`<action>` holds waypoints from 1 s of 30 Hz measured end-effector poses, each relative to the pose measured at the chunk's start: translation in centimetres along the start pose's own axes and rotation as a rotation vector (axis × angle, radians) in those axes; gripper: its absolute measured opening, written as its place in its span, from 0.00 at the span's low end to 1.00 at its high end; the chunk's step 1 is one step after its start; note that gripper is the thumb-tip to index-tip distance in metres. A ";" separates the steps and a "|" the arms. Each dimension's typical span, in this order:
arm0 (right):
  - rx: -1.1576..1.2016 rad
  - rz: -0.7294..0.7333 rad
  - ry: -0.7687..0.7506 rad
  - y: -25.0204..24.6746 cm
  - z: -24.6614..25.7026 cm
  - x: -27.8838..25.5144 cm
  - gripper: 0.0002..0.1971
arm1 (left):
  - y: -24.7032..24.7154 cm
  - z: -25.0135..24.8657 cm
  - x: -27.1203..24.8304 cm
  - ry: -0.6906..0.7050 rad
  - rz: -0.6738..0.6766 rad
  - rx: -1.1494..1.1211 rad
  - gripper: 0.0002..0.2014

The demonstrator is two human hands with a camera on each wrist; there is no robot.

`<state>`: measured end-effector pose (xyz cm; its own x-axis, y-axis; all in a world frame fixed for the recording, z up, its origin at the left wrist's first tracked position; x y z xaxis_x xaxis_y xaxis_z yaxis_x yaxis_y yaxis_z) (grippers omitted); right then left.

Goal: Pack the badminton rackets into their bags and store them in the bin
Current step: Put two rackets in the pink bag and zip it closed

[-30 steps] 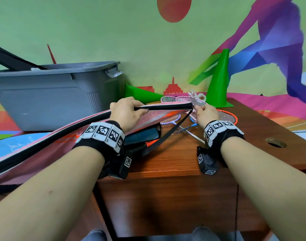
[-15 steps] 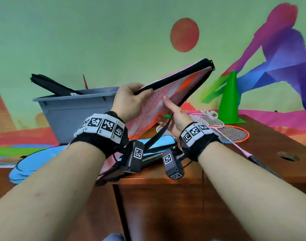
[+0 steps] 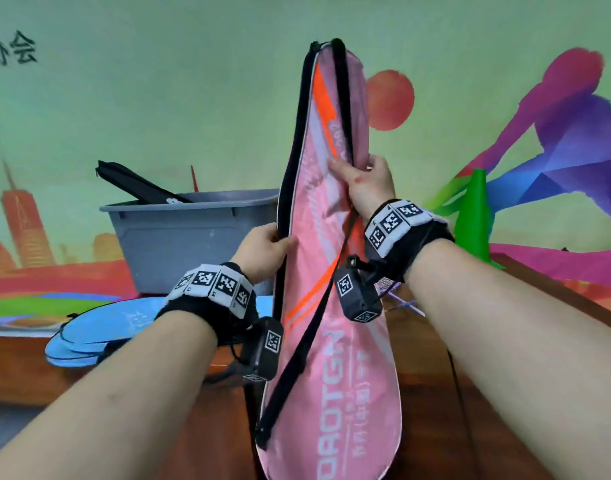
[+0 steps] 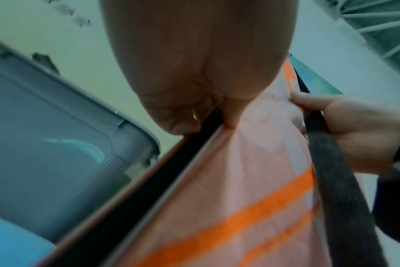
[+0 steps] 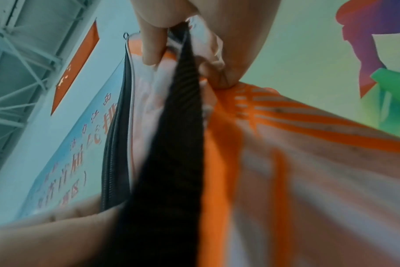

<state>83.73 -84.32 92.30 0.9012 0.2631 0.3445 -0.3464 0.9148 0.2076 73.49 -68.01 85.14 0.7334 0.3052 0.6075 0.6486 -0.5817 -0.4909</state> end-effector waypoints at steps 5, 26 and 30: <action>-0.545 0.068 -0.073 3.1 -4.7 1.4 0.21 | -0.1 6.7 0.6 -0.064 -0.387 -0.216 0.07; -0.876 0.049 0.196 14.1 -2.2 21.6 0.13 | -1.1 10.3 23.5 -0.469 -0.010 -0.839 0.17; -0.851 0.080 0.170 18.5 4.3 23.1 0.12 | -7.1 8.2 27.7 -0.525 -0.053 -0.857 0.20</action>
<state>97.00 -62.63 108.06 0.9325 0.3169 0.1732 -0.1596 0.7918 -0.5896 90.89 -49.24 100.38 0.8387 0.5200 0.1617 0.4695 -0.8410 0.2690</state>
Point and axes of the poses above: each hand's wrist, its own x-axis towards the middle knuckle, its own y-axis out of the palm, z = x × y, the point moved 10 cm from there along x, towards the middle knuckle, and after that the axes turned 11 degrees about y, right-handed, at the moved point
